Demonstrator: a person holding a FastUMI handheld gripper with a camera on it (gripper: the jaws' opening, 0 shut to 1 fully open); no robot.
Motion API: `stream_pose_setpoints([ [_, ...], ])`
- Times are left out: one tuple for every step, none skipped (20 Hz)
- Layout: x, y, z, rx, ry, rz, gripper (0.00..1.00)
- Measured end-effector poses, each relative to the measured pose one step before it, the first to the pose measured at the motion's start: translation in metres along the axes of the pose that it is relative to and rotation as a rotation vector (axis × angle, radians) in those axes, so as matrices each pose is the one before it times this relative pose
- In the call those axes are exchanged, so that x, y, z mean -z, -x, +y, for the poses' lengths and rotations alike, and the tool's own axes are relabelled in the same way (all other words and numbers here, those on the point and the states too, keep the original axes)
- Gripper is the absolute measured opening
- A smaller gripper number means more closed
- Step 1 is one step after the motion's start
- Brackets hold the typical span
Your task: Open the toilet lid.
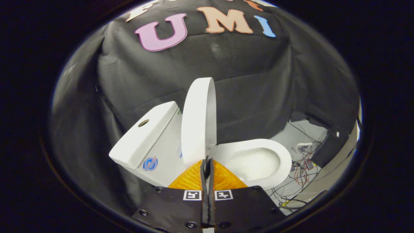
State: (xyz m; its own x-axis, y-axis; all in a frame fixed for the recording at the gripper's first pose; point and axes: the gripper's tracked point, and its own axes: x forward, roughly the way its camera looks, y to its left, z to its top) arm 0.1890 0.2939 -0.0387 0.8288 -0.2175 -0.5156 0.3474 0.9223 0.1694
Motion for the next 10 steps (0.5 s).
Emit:
stream_pose_setpoints([
  [0.00005, -0.00075, 0.00551, -0.00720, 0.00974, 0.00361, 0.01],
  [-0.00015, -0.00089, 0.00512, -0.00671, 0.00949, 0.00158, 0.01],
  [-0.00089, -0.00036, 0.00524, -0.00718, 0.01196, 0.00220, 0.00],
  [0.00157, -0.00032, 0.00467, -0.00598, 0.01017, 0.00129, 0.01],
  [-0.00006, -0.00027, 0.00437, -0.00465, 0.01640, 0.00020, 0.01],
  [0.00054, -0.00055, 0.00336, -0.00185, 0.01420, -0.00012, 0.01],
  [-0.00099, 0.00012, 0.00338, -0.00120, 0.01309, 0.00105, 0.01],
  [-0.00047, -0.00141, 0.00369, -0.00328, 0.00567, 0.00258, 0.01],
  [-0.00053, -0.00043, 0.00485, -0.00541, 0.00557, 0.00179, 0.01],
  [0.00074, -0.00134, 0.00506, -0.00462, 0.00080, -0.00039, 0.01],
])
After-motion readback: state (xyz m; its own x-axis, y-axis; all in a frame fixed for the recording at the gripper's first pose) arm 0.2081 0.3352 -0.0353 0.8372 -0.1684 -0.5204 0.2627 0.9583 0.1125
